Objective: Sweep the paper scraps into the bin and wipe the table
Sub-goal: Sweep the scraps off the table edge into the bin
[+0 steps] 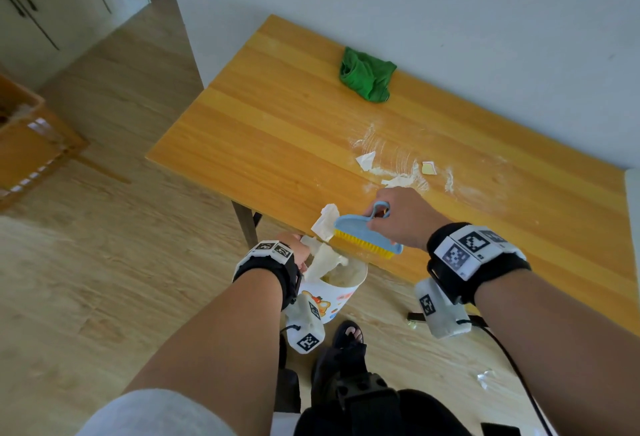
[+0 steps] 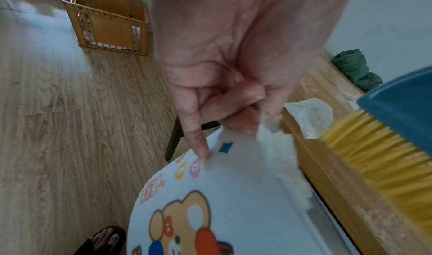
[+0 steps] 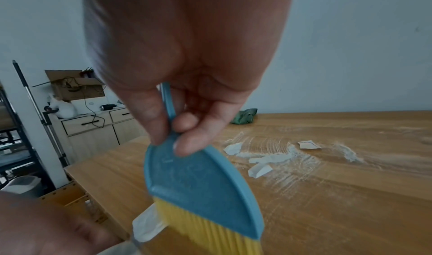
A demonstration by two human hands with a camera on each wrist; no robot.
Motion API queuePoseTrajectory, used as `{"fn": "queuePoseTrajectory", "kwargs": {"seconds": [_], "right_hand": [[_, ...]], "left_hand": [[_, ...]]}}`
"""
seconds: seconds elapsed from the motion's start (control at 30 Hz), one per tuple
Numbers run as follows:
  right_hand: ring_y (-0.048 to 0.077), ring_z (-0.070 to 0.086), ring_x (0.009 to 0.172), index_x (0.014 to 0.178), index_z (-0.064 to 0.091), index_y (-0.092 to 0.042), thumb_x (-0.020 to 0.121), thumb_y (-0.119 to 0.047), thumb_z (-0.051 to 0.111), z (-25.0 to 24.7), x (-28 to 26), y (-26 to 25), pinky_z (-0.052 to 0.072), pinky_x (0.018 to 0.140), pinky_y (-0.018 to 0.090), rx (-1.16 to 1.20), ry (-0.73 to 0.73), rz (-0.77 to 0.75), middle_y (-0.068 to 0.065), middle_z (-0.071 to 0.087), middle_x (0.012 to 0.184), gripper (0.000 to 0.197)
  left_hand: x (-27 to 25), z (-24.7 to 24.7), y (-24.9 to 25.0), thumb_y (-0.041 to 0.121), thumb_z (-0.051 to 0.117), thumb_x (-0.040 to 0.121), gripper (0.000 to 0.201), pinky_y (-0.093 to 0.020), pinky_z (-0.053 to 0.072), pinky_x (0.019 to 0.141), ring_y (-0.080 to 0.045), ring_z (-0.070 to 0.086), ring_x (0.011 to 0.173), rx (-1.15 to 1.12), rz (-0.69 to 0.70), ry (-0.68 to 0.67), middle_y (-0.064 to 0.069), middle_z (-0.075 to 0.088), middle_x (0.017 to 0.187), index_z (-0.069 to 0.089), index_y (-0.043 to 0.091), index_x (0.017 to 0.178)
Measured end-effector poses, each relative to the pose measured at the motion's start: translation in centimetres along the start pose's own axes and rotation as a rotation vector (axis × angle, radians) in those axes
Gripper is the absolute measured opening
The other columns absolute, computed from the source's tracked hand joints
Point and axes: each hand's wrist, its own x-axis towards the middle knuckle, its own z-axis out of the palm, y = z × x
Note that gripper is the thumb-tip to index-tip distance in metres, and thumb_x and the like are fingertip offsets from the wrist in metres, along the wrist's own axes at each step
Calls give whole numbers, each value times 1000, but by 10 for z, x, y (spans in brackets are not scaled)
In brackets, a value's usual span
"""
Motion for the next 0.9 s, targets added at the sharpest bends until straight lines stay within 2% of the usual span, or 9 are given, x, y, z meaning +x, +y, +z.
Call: {"fn": "queuePoseTrajectory", "kwargs": {"seconds": [0.07, 0.17, 0.23, 0.33, 0.53, 0.63, 0.73, 0.8, 0.9], "right_hand": [[19, 53, 79, 102, 70, -2, 92, -12, 55, -3, 7, 2, 47, 71, 34, -26, 100, -6, -14, 49, 79, 21], [18, 47, 74, 109, 70, -9, 95, -16, 54, -4, 19, 2, 37, 65, 29, -42, 213, -35, -2, 47, 89, 22], [16, 45, 69, 116, 68, -13, 97, -18, 52, -1, 29, -1, 34, 62, 25, -67, 219, -57, 1, 43, 92, 25], [26, 52, 77, 121, 65, -13, 99, -17, 48, 9, 40, -7, 40, 66, 33, -127, 172, -66, 4, 43, 94, 28], [28, 53, 88, 116, 68, -10, 99, -17, 46, 18, 40, -15, 41, 73, 35, -238, -36, -135, 5, 44, 101, 28], [19, 47, 83, 116, 68, -12, 97, -18, 51, 15, 38, -14, 33, 71, 28, -241, -98, -145, -1, 42, 96, 26], [14, 46, 83, 113, 71, -12, 95, -18, 56, 15, 35, -14, 34, 66, 23, -251, -145, -149, -8, 42, 86, 24], [15, 48, 82, 111, 72, -13, 93, -18, 58, 11, 33, -17, 37, 61, 19, -258, -170, -154, -14, 41, 79, 23], [17, 52, 82, 110, 72, -12, 92, -17, 59, -2, 32, -19, 44, 68, 25, -225, -140, -135, -11, 47, 83, 22]], "left_hand": [[0, -4, 0, 9, 44, 95, 38, -47, 56, 91, -27, 60, 69, -4, -1, -11, -18, 71, 93, 52, 11, 132], [2, -8, -2, 5, 44, 92, 38, -48, 55, 92, -29, 59, 73, -3, -12, -4, -22, 70, 84, 52, 5, 130], [4, -10, -5, 5, 44, 91, 38, -49, 55, 93, -29, 56, 65, -4, -22, -4, -21, 68, 78, 52, 6, 129], [6, -15, -7, 6, 44, 91, 41, -49, 55, 92, -25, 51, 56, -4, -37, 7, -20, 68, 79, 52, 7, 131], [3, -23, -4, 6, 40, 98, 51, -47, 55, 93, -20, 50, 49, -52, -36, 14, -26, 68, 113, 34, 11, 148], [5, -23, -3, 8, 41, 98, 55, -48, 54, 94, -25, 51, 54, -54, -40, 10, -25, 69, 105, 28, 13, 151], [7, -24, -2, 8, 43, 97, 53, -49, 53, 96, -30, 54, 73, -29, -45, 3, -25, 68, 100, 32, 8, 149], [6, -24, -1, 8, 44, 96, 48, -48, 52, 97, -30, 53, 77, -16, -36, 4, -22, 67, 94, 39, 6, 144], [4, -25, 1, 8, 43, 96, 41, -48, 52, 97, -29, 51, 74, 14, -27, 2, -18, 64, 85, 45, 5, 137]]}}
